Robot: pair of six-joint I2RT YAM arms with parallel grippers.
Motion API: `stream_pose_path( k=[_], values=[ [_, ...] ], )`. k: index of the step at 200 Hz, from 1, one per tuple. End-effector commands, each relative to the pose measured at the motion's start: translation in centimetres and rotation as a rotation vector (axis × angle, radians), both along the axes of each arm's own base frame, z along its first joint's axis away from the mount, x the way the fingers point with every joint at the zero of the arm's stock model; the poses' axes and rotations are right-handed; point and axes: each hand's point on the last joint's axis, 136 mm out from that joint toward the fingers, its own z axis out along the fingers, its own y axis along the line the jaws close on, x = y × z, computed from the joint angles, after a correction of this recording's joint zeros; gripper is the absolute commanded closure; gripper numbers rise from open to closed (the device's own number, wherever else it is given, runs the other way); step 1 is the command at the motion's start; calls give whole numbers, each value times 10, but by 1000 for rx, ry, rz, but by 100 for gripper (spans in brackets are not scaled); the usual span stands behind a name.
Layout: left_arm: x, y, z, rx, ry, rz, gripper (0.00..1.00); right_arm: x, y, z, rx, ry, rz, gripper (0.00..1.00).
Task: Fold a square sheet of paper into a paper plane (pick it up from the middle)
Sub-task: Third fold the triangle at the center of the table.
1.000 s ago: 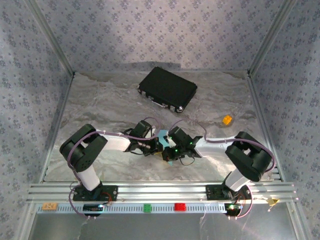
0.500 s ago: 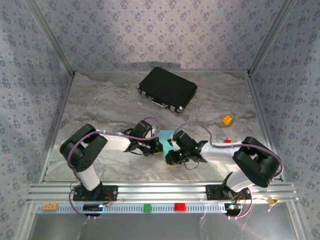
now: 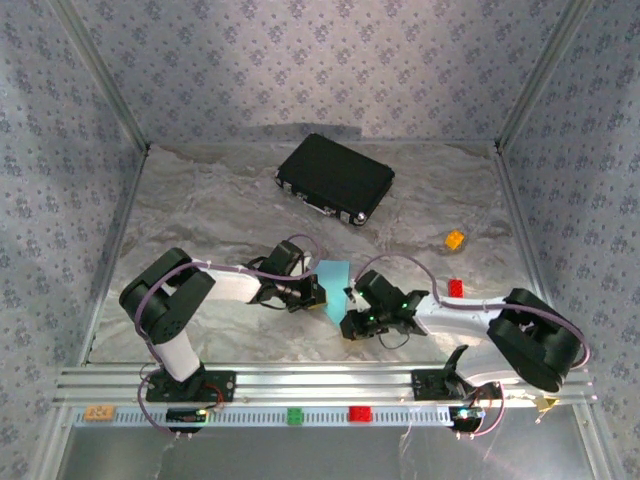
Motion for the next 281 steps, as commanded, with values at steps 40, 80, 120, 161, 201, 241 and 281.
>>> stream_pose_path(
  k=[40,80,120,161,201,241,281],
  values=[
    [-3,20,-15,99,17,32,100,34,18,51,61,-71,-94,93],
    [-2,19,-14,94,12,33,100,53,44,36,48,-21,-108,95],
    [-3,20,-16,94,16,30,100,55,49,14,4,29,-91,95],
    [-3,21,-15,94,6,30,100,26,16,-22,-91,122,-113,96],
    [-2,22,-17,99,9,34,100,4,-2,-24,-82,142,-118,96],
    [-3,25,-19,106,13,42,100,-5,-15,-16,-92,134,-102,96],
    [-2,24,-16,104,2,39,100,8,-6,13,-43,75,-109,96]
  ],
)
